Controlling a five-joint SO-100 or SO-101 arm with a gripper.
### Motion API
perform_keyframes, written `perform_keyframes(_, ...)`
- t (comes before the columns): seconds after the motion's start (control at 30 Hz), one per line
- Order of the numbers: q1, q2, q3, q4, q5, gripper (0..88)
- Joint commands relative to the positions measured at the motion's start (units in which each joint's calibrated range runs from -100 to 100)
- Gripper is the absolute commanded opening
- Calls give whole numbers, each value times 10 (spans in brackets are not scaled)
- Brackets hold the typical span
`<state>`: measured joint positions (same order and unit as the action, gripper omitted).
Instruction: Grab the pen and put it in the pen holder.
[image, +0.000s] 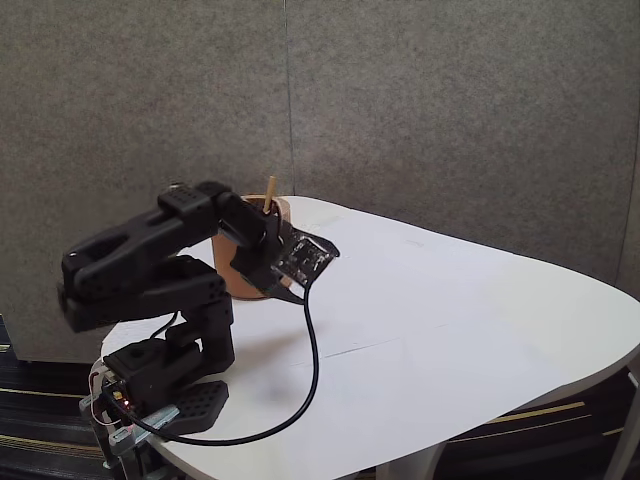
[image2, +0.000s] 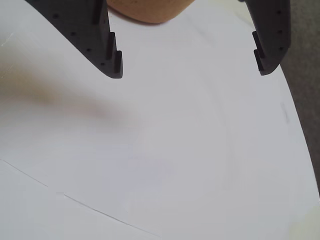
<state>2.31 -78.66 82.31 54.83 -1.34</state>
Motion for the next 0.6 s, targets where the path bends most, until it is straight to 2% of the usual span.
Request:
perform_keyframes(0.0, 5, -96, 84, 28, -3, 382)
perform_keyframes(0.23, 5, -162, 113, 195, -4, 382)
perform_keyframes(0.57, 5, -167, 112, 203, -2, 382)
